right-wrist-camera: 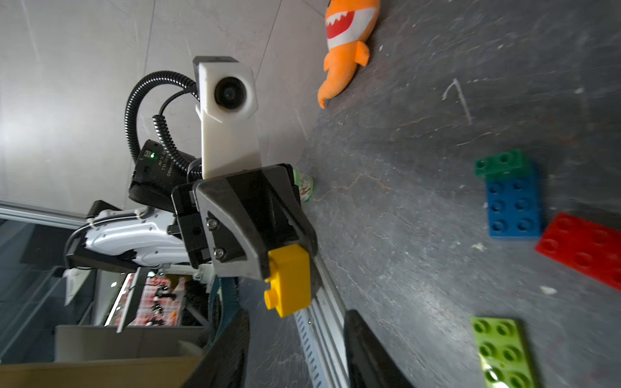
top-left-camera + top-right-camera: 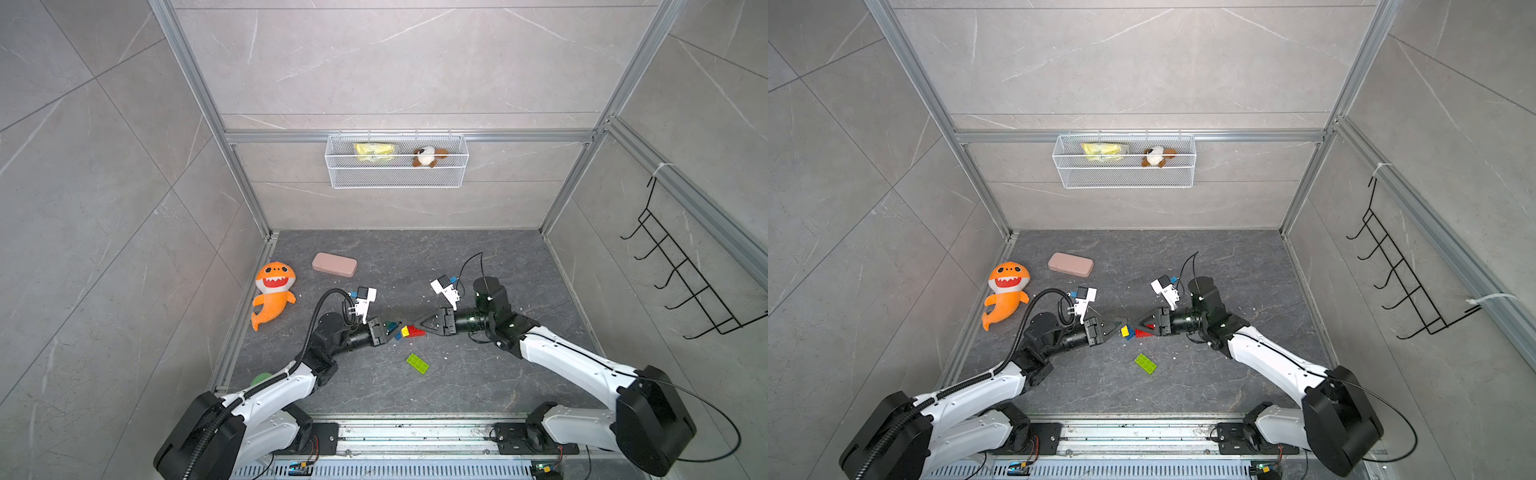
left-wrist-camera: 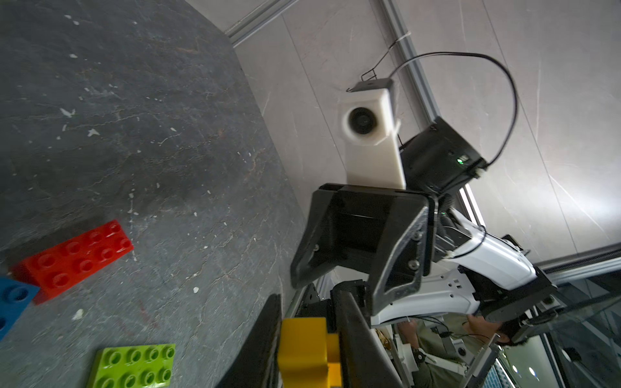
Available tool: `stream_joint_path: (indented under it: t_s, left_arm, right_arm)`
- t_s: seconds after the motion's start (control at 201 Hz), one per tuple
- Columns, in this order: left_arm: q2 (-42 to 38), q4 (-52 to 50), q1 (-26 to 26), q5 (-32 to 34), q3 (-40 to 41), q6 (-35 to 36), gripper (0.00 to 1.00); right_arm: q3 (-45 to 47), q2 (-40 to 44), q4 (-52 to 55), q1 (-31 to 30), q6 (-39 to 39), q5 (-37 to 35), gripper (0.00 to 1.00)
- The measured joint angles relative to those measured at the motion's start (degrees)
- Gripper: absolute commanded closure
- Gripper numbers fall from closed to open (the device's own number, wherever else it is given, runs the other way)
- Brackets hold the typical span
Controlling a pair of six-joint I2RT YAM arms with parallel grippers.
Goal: Assemble the number 5 with lego
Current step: Pick up the lego brick from the center of the board.
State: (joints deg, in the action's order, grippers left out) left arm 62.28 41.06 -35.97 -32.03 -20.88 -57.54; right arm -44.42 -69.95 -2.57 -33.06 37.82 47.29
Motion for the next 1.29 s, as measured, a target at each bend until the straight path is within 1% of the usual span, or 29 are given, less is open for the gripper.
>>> stream_joint_path:
  t_s: [0.07, 0.134, 0.234, 0.299, 0.438, 0.602, 0.806, 0.916, 1.11, 1.294]
  left_arm:
    - [0.09, -2.25, 0.0, 0.79, -0.11, 0.52, 0.8]
    - [0.66, -3.06, 0.0, 1.49, -0.13, 0.7, 0.8]
    - [1.79, -3.82, 0.0, 1.95, -0.26, 0.74, 0.8]
    - [2.19, -4.17, 0.0, 1.97, -0.42, 0.74, 0.8]
    - [2.21, -5.31, 0.0, 1.99, -1.01, 0.76, 0.8]
    - [2.16, -6.16, 0.0, 2.03, -1.09, 0.83, 0.8]
    - [2.16, -6.29, 0.0, 2.08, -1.09, 0.98, 0.8]
    - [2.16, -6.32, 0.0, 2.1, -1.09, 0.98, 0.8]
    - [2.16, -6.32, 0.0, 2.1, -1.09, 1.01, 0.8]
    - [2.14, -6.32, 0.0, 2.1, -1.09, 0.98, 0.79]
  right_arm:
    - [-1.92, 2.14, 6.36, -2.23, -4.48, -6.23, 0.51]
    - [-3.3, 3.17, 11.08, -6.21, -8.2, -12.72, 0.5]
    - [-3.8, 3.17, 15.32, -12.9, -11.96, -21.18, 0.5]
    - [-3.8, 2.82, 17.03, -16.15, -13.49, -25.81, 0.49]
    - [-4.22, 1.27, 18.25, -20.37, -15.41, -33.73, 0.49]
    - [-6.23, -1.77, 18.36, -24.2, -16.9, -40.59, 0.49]
    - [-8.2, -3.56, 18.16, -25.9, -17.16, -46.01, 0.5]
    - [-9.42, -4.68, 17.94, -25.92, -17.4, -47.65, 0.53]
    - [-12.2, -7.65, 17.81, -26.16, -18.01, -49.09, 0.62]
    - [-12.94, -8.5, 18.25, -26.18, -18.14, -50.01, 0.71]
